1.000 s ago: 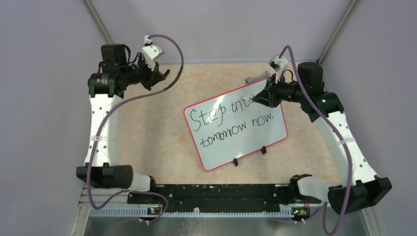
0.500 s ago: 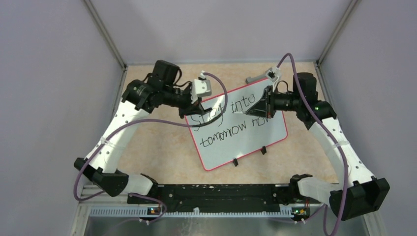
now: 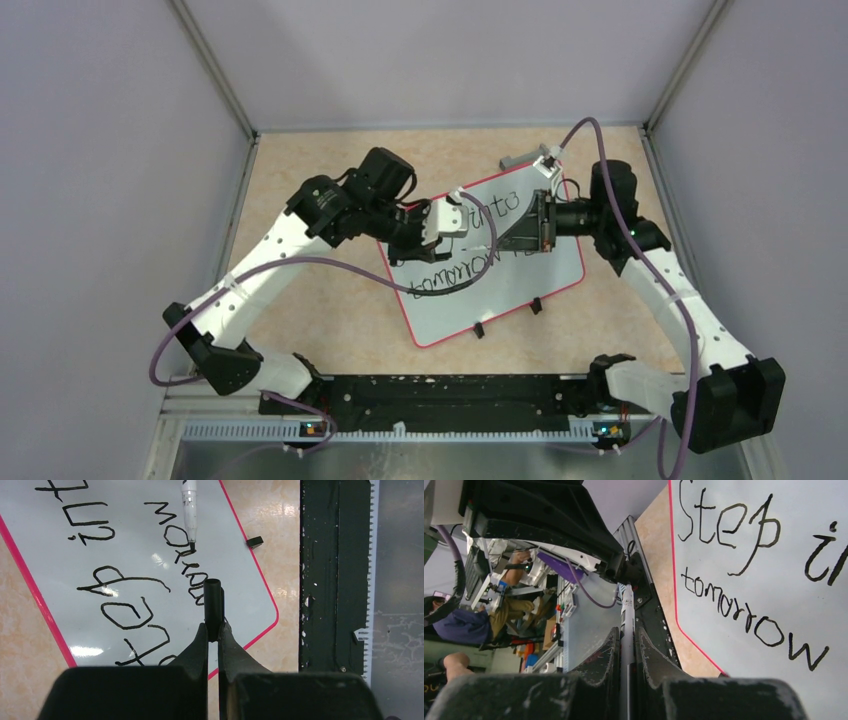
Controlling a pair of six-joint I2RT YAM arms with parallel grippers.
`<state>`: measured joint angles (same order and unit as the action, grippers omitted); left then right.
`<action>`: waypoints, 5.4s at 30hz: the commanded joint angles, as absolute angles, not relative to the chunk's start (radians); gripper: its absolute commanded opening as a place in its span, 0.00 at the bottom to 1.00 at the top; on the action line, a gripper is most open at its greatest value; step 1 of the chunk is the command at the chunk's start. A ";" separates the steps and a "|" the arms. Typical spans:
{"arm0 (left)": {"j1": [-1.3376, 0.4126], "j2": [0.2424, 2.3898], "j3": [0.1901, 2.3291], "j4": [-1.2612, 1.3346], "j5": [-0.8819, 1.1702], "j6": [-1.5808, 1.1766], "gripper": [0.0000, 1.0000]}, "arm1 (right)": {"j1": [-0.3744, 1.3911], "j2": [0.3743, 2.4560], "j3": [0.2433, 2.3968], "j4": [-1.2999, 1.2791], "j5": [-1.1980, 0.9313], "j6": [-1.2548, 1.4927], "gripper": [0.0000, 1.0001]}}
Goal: Write a sentence on the whiteboard
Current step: Insert the whiteboard marker without the cap into the pen cap, then pass from the right arm to the left
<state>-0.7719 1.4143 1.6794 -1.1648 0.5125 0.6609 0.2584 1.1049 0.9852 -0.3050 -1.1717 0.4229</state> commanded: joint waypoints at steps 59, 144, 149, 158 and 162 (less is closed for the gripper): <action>-0.822 1.443 1.685 -1.193 0.465 0.670 0.00 | 0.348 1.105 1.057 -0.392 -1.147 0.291 0.00; -0.612 1.448 1.559 -0.898 1.095 0.331 0.72 | 0.385 1.150 1.125 -0.225 -1.224 0.356 0.00; -0.621 1.462 1.549 -0.890 1.120 0.321 0.58 | 0.402 1.154 1.142 -0.256 -1.218 0.330 0.00; -0.635 1.472 1.557 -0.856 1.124 0.284 0.00 | 0.417 1.159 1.148 -0.285 -1.191 0.305 0.00; -0.647 1.481 1.567 -0.800 1.126 0.232 0.00 | 0.431 1.163 1.138 -0.272 -1.186 0.316 0.00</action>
